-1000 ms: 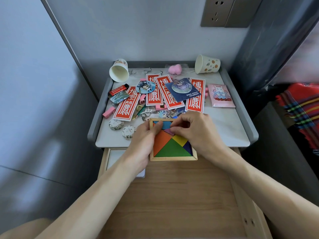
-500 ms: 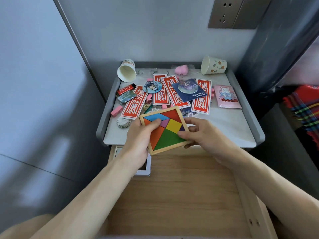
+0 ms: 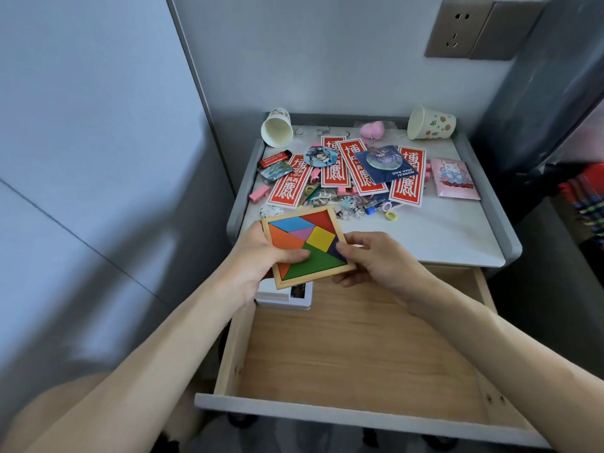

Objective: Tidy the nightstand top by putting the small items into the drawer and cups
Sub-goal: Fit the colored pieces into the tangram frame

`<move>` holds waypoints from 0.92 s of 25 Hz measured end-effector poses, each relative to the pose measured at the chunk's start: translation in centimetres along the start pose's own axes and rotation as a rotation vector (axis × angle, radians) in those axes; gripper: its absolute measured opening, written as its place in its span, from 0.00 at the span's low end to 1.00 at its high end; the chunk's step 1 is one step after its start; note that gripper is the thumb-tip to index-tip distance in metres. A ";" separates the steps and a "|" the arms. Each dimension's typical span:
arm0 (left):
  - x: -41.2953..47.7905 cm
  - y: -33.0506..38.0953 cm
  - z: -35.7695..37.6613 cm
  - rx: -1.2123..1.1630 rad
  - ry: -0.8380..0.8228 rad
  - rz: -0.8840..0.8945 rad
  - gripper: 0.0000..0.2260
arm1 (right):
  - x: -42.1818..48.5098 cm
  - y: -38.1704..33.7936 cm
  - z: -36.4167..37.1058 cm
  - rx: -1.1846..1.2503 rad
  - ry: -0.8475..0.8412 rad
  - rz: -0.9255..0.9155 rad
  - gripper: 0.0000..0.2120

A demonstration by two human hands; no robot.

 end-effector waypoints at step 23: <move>0.1 -4.7 -6.2 1.263 -0.251 -0.167 0.05 | 2.9 16.1 8.5 -0.259 -0.151 0.498 0.05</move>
Point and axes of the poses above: each hand's wrist, its own x-axis towards the middle knuckle, its own z-axis out of the palm, y = z × x, the point moved 9 cm from there along x, towards the middle knuckle, and after that the axes turned 13 degrees about z, right-handed, at the moved point
